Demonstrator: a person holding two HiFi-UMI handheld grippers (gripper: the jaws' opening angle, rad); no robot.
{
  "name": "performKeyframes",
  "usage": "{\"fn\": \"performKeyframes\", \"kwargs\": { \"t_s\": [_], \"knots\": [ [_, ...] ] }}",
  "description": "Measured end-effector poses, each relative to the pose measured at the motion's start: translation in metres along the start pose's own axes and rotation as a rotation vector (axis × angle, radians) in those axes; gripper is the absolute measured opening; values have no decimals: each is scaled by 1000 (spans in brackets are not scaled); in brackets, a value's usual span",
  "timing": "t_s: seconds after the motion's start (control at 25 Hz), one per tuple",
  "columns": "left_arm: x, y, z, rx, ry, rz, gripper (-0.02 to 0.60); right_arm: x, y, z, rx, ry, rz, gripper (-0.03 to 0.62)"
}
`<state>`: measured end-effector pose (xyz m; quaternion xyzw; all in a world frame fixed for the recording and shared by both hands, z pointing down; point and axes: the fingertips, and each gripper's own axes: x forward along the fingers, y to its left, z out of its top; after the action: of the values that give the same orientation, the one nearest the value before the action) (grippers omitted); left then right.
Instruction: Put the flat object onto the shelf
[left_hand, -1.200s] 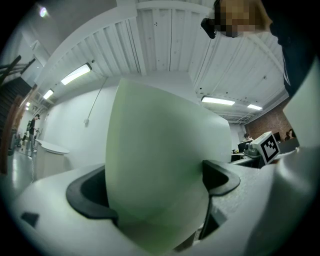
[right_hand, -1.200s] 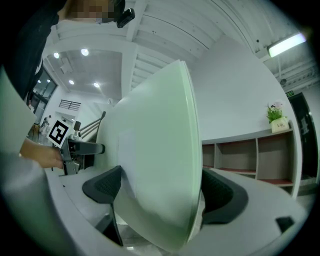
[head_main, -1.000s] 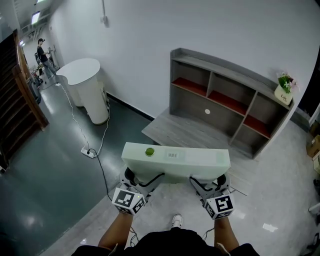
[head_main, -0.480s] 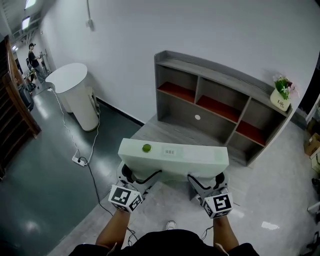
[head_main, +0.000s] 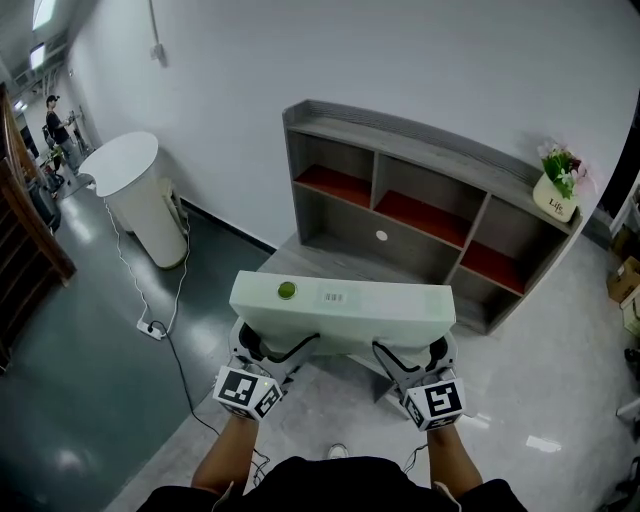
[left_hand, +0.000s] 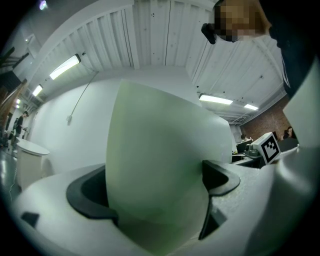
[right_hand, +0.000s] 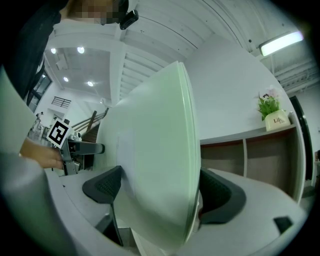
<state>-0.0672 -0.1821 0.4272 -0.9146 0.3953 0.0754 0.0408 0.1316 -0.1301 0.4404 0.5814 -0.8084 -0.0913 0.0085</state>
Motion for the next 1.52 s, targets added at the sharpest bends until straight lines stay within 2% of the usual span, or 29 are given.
{"fn": "performKeyframes", "kwargs": {
  "t_s": [0.28, 0.6, 1.12, 1.36, 1.52],
  "knots": [
    [20, 7, -2, -8, 2, -4, 557, 14, -14, 1, 2, -11, -6, 497],
    [68, 40, 1, 21, -17, -39, 557, 63, -36, -1, 15, -38, -39, 497],
    [169, 98, -3, 15, -33, -170, 557, 144, -82, -9, 9, -6, -158, 497],
    [203, 118, -15, -48, -27, -221, 557, 167, -97, -9, -17, 16, -209, 497],
    [219, 125, -16, -55, -38, -253, 557, 176, -102, -10, -31, 17, -246, 497]
  ]
}}
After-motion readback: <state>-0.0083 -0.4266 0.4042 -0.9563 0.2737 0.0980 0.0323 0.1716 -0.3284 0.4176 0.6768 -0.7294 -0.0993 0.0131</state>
